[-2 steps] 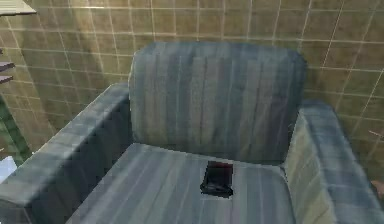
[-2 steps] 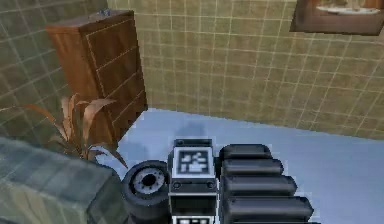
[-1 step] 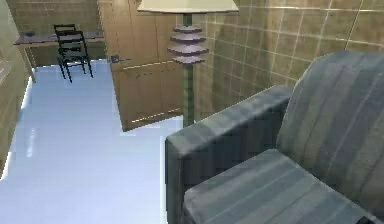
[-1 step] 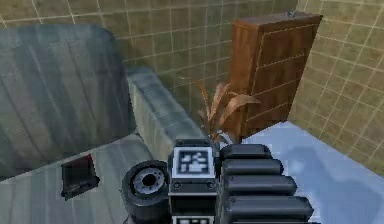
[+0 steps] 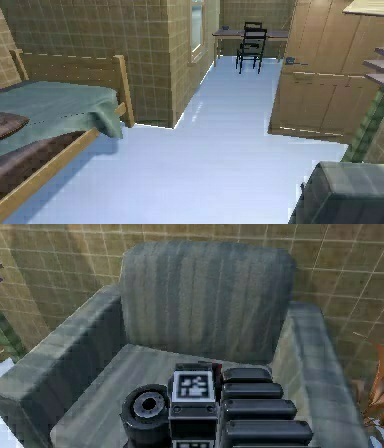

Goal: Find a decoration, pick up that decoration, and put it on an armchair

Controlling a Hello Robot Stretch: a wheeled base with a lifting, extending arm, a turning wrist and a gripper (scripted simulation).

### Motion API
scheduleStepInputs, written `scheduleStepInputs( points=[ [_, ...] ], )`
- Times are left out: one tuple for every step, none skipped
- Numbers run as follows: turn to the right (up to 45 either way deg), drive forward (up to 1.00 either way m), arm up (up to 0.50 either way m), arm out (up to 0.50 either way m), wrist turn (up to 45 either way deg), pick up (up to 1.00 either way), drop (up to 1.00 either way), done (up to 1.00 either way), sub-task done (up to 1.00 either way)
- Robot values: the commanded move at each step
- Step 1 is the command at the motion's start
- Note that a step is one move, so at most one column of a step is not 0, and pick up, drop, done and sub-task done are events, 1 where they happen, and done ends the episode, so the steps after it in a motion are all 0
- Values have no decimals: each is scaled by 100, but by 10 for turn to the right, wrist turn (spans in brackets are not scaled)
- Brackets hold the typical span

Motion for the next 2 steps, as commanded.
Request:
scheduleStepInputs(
  points=[
    [-240,0,0,0,0,0,0,0,0],
    [0,0,0,42,0,0,0,0,0]
  ],
)
